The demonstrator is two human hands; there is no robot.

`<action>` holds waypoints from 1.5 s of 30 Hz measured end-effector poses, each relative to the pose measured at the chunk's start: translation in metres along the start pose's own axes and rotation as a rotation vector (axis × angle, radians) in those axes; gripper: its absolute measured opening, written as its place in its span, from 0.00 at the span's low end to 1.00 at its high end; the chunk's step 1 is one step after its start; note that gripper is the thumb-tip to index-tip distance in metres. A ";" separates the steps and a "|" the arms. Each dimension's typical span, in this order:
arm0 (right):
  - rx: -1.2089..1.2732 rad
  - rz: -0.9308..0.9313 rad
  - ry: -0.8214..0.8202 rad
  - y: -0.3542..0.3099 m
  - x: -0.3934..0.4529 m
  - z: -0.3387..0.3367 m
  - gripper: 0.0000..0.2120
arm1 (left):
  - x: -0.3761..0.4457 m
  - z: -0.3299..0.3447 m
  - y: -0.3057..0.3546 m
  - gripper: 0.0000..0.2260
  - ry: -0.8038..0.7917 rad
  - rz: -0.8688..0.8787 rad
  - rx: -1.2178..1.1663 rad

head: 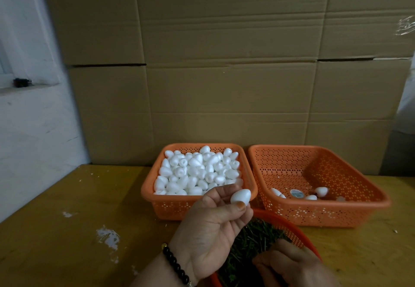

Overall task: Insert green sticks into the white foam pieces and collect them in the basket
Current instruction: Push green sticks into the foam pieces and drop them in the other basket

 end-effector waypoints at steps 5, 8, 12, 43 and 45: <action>-0.011 -0.039 -0.017 -0.004 0.000 -0.001 0.10 | -0.001 0.000 0.000 0.14 -0.010 -0.006 0.021; -0.026 -0.049 -0.046 -0.004 0.000 0.002 0.11 | -0.002 0.001 -0.002 0.16 -0.024 -0.015 0.032; -0.057 -0.048 -0.030 -0.004 0.002 -0.002 0.11 | -0.001 -0.002 -0.004 0.17 -0.014 -0.025 0.045; -0.030 -0.045 -0.046 0.004 -0.002 0.009 0.10 | -0.005 0.002 -0.018 0.18 -0.070 -0.167 0.004; -0.028 -0.041 -0.047 0.004 -0.002 0.008 0.11 | -0.005 0.002 -0.018 0.18 -0.071 -0.168 0.000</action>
Point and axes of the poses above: each hand's wrist, its own x-axis towards the middle knuckle, its own z-axis out of the palm, y = z × x, the point moved 10 cm from there along x, towards the middle knuckle, and after that the axes turned 9 degrees about z, right-handed, at the moved point
